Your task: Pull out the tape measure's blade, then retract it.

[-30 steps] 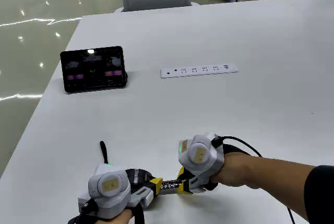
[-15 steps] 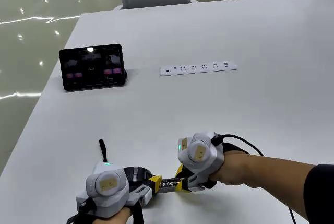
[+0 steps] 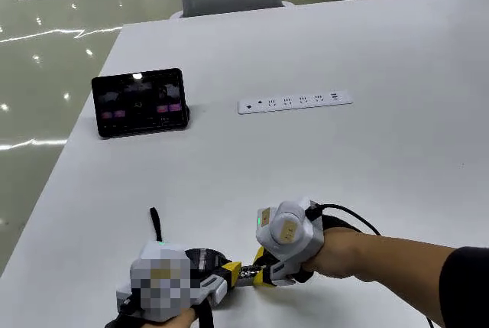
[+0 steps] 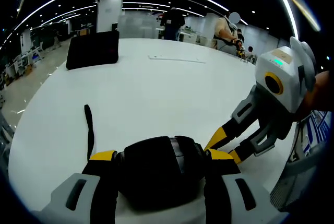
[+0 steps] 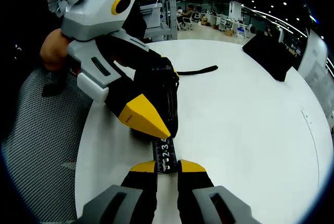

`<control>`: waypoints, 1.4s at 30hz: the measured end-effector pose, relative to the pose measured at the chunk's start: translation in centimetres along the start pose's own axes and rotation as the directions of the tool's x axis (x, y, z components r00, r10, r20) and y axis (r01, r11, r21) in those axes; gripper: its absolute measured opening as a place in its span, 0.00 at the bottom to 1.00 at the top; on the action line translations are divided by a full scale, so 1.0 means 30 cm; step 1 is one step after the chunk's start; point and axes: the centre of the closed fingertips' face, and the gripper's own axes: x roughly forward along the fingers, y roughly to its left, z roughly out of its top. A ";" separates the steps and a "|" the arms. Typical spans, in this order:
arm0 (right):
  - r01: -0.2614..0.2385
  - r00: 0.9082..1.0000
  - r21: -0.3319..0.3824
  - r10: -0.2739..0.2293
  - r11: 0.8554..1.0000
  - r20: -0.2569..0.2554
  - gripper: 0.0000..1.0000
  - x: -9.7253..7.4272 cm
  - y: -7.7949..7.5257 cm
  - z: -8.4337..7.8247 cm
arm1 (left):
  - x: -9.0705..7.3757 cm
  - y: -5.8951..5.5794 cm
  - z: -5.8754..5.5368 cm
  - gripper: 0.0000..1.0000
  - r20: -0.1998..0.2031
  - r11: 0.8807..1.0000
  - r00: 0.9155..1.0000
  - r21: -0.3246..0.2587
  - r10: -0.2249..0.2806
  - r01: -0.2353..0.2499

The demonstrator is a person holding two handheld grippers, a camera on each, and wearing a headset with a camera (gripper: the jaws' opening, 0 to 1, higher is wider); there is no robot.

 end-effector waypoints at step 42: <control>-0.010 0.998 0.049 0.007 0.999 0.061 0.11 0.060 0.009 0.071 | 0.005 0.001 0.004 0.63 0.019 1.000 1.000 -0.017 -0.014 0.014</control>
